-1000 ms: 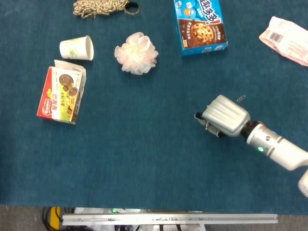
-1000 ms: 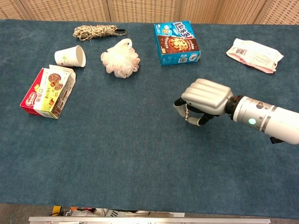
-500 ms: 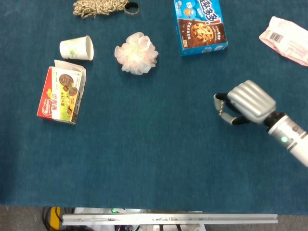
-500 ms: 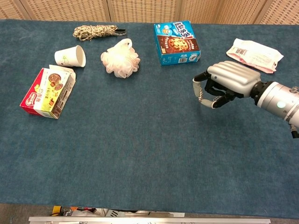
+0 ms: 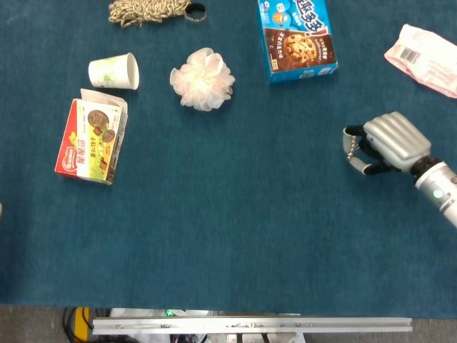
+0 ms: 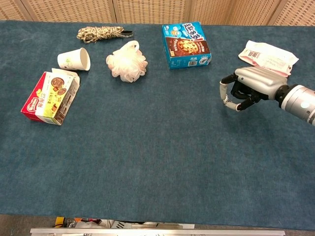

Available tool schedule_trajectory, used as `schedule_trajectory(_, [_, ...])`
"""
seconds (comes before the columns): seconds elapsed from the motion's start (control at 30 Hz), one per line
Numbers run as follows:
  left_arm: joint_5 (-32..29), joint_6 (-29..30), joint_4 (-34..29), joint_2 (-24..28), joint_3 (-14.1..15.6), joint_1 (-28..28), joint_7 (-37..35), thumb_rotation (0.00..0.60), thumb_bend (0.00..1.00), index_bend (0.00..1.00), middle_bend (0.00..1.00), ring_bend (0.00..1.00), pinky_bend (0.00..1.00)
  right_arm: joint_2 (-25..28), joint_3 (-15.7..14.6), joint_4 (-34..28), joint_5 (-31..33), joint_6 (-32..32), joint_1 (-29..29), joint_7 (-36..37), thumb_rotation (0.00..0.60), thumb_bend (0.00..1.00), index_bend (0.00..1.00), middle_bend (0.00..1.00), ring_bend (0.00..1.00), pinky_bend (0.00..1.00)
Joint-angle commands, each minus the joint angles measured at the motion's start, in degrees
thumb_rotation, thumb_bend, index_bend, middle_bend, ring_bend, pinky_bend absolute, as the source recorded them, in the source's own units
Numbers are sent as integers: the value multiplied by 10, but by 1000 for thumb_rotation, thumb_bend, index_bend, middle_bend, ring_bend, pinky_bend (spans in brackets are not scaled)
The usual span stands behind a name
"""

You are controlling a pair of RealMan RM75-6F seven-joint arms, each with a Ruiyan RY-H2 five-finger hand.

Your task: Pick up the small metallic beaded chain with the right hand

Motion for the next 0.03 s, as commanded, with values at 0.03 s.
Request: schedule_trajectory(0.03, [-1, -1, 0, -1, 0, -1, 1, 600, 276, 0, 21, 18, 19, -3, 0, 6, -2, -3, 0, 1, 600, 517, 791, 970, 1000, 1000])
